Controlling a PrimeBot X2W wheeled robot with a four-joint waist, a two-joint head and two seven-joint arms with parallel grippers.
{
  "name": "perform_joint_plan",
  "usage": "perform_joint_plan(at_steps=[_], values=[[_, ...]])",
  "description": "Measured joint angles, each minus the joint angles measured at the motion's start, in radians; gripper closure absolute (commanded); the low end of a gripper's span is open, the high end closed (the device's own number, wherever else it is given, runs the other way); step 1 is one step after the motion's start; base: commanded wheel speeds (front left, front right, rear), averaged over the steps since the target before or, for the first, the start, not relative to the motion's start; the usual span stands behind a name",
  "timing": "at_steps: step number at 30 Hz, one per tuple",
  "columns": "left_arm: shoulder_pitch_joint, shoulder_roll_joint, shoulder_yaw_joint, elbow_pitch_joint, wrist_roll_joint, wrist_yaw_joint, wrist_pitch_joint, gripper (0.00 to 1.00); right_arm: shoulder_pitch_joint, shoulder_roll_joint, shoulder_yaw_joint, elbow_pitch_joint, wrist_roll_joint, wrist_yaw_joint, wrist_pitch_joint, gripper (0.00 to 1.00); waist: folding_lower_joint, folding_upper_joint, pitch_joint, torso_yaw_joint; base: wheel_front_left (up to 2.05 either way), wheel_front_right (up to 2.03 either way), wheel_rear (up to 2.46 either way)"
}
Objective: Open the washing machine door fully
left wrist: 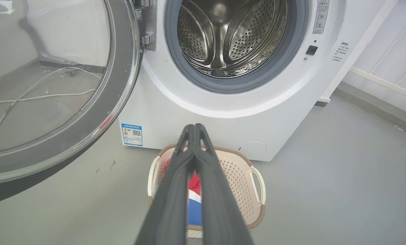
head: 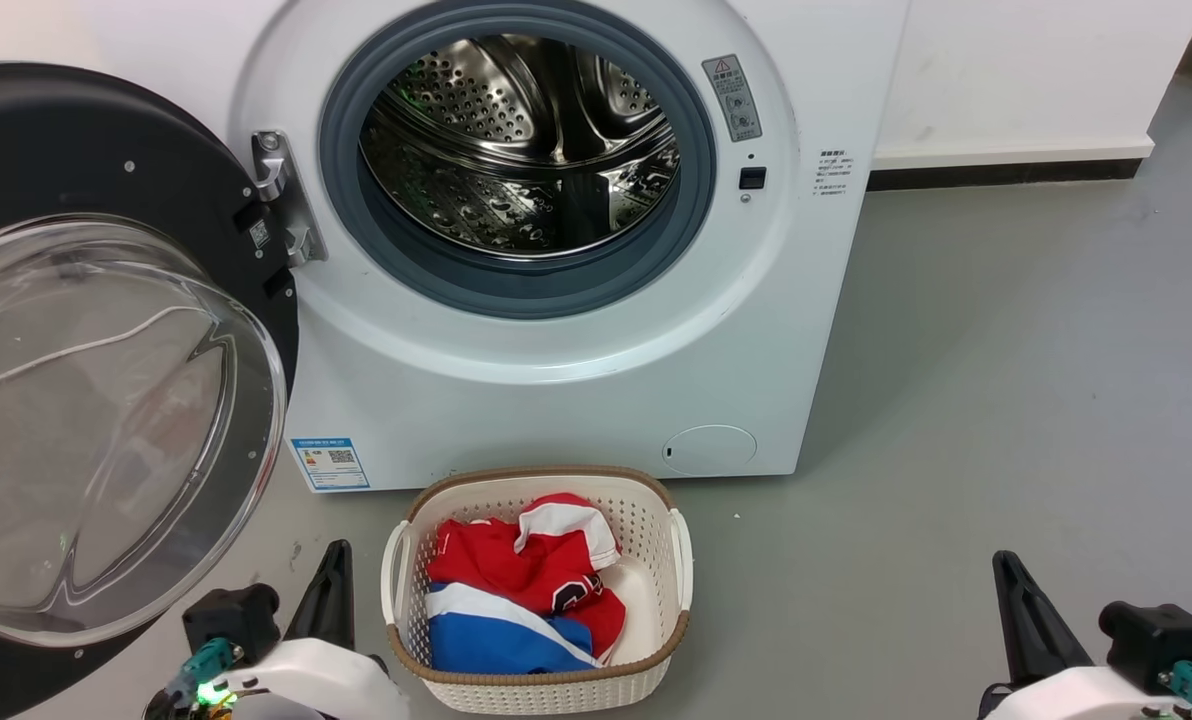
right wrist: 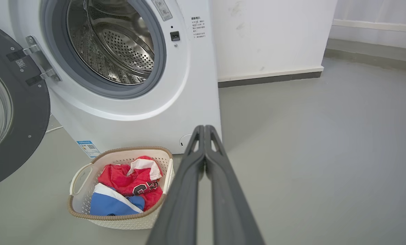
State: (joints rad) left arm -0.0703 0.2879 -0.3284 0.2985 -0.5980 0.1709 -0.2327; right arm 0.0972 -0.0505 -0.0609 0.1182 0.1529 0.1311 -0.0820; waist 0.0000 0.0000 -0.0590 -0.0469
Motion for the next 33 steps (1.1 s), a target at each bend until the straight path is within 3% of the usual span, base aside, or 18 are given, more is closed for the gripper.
perform_joint_plan(at_steps=[10, 33], values=[[0.0, -0.041, 0.072, -0.004, -0.164, -0.05, 0.056, 1.0, -0.019, 0.0, -0.004, 0.014, 0.239, 0.0, 0.026, 1.0, 0.0, 0.0, 0.006, 0.005, 0.0, 0.0, 0.0], [-0.009, -0.1, 0.184, -0.017, -0.422, -0.125, 0.144, 1.0, -0.078, 0.0, -0.018, 0.046, 0.609, 0.0, 0.076, 1.0, 0.0, 0.0, 0.018, 0.014, 0.0, 0.0, 0.0]])
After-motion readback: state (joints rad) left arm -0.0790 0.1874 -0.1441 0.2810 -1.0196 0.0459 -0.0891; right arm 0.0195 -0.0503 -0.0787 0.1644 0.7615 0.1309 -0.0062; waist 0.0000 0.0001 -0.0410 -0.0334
